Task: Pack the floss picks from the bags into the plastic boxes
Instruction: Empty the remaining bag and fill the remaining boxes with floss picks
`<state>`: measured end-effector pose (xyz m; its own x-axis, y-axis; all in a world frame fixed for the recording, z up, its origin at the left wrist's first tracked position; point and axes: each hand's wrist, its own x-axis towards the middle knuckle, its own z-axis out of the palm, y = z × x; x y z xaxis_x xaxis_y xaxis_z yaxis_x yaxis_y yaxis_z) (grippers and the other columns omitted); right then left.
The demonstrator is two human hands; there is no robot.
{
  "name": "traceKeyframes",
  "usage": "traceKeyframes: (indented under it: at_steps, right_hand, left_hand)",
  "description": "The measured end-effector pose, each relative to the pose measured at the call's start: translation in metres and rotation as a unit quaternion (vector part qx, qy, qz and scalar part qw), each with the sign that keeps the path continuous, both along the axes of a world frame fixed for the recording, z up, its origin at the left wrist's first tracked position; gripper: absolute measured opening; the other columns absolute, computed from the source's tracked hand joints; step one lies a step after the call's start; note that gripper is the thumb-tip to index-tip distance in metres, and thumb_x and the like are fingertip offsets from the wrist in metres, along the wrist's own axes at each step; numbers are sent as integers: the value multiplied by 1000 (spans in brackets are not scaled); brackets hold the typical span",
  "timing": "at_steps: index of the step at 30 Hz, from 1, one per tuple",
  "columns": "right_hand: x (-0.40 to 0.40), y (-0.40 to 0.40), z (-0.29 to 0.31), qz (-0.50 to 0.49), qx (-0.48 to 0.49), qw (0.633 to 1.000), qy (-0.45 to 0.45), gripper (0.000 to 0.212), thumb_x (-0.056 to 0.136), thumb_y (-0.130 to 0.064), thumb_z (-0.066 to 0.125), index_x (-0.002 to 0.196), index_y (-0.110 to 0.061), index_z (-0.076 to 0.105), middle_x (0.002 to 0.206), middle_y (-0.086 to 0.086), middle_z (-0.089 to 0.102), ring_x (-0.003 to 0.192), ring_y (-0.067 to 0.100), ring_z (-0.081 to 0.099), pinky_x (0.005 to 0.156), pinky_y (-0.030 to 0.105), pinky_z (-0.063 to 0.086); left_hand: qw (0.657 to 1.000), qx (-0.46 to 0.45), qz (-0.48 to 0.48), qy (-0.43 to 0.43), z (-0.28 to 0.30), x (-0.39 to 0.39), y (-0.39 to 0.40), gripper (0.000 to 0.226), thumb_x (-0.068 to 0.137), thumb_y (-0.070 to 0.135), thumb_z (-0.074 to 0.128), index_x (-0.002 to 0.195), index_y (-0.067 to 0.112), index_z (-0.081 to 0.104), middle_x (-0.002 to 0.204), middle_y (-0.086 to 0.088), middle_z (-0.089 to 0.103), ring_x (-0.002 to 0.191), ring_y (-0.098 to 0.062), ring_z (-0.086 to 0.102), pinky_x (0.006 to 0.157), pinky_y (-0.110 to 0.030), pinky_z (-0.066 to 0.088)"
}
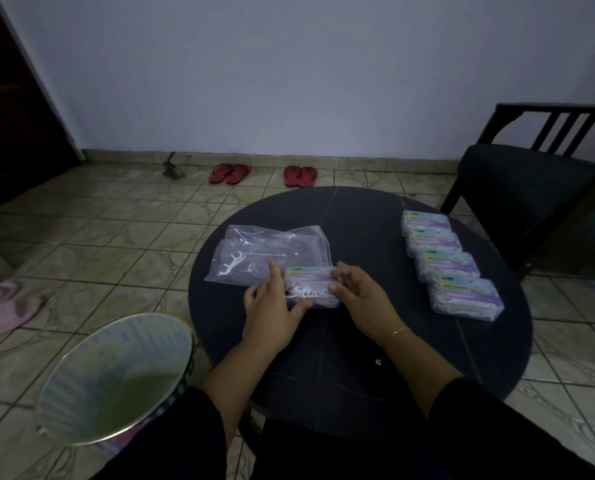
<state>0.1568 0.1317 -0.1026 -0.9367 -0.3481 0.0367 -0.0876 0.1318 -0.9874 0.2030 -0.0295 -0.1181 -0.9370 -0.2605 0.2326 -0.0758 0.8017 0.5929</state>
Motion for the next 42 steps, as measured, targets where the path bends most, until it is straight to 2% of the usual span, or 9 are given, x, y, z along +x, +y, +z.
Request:
traceKeyframes:
  at_steps: [3, 6, 11, 18, 24, 30, 34, 39, 42]
  right_hand:
    - [2, 2, -1, -2, 67, 997, 28, 30, 92, -13, 60, 121, -18, 60, 146, -5, 37, 129, 6, 39, 101, 16, 33]
    - [4, 2, 1, -11, 111, 992, 52, 34, 91, -15, 60, 125, -18, 59, 149, -3, 36, 131, 9, 39, 100, 15, 30]
    - [6, 2, 2, -26, 128, 990, 61, 36, 91, -17, 60, 127, -20, 58, 149, -3, 37, 131, 9, 40, 95, 11, 31]
    - [9, 1, 0, -25, 125, 990, 58, 31, 89, -16, 63, 118, -24, 62, 150, -5, 36, 129, 11, 44, 103, 19, 37]
    - [11, 1, 0, -29, 120, 991, 59, 32, 88, -18, 64, 120, -23, 63, 148, -5, 38, 129, 11, 44, 102, 17, 35]
    - [12, 1, 0, -30, 124, 989, 70, 29, 90, -14, 62, 116, -25, 65, 149, -3, 37, 133, 11, 39, 108, 21, 32]
    - [14, 2, 0, -30, 158, 981, 104, 29, 92, -13, 59, 117, -26, 66, 150, -2, 35, 136, 9, 33, 103, 11, 24]
    - [16, 2, 0, -37, 171, 978, 113, 30, 90, -14, 62, 117, -26, 66, 150, 0, 35, 136, 11, 36, 109, 18, 28]
    - [16, 2, 1, -33, 192, 972, 129, 31, 90, -14, 63, 119, -25, 65, 151, 0, 34, 135, 13, 37, 113, 24, 29]
  left_hand:
    - [1000, -6, 11, -21, 0, 2, -1, 92, 89, 51, 53, 151, 14, -4, 148, 1, 36, 137, -10, 27, 113, -30, 6]
    - [995, -61, 71, -31, 1, 12, 3, 79, 91, 57, 45, 150, 15, 14, 153, -3, 27, 139, -15, 21, 109, -33, 10]
    - [986, -119, 111, -44, 6, 24, 13, 60, 95, 55, 38, 143, 20, 35, 150, 3, 34, 142, -14, 14, 104, -38, 16]
    - [983, -143, 100, -60, 3, 22, 14, 51, 100, 47, 29, 146, 25, 33, 153, 7, 29, 142, -12, 14, 106, -38, 16]
    - [991, -75, 105, -19, 3, 23, 12, 48, 99, 46, 33, 142, 25, 42, 148, 10, 39, 138, -7, 24, 102, -34, 16]
    - [990, 37, 136, 11, -1, 17, 5, 33, 90, 49, 54, 119, 36, 63, 117, 12, 66, 115, -6, 50, 84, -25, 14]
    - [985, 66, 142, 72, -1, 19, 11, 39, 87, 42, 63, 124, 30, 60, 104, 12, 71, 101, -4, 56, 86, -23, 16]
    - [985, -91, 131, 61, -2, 21, 7, 36, 92, 46, 53, 124, 33, 60, 81, 3, 69, 77, -11, 55, 83, -25, 20]
    - [973, -187, 104, 84, -4, 22, 4, 31, 87, 42, 63, 114, 27, 68, 57, 2, 58, 57, -10, 39, 72, -29, 20]
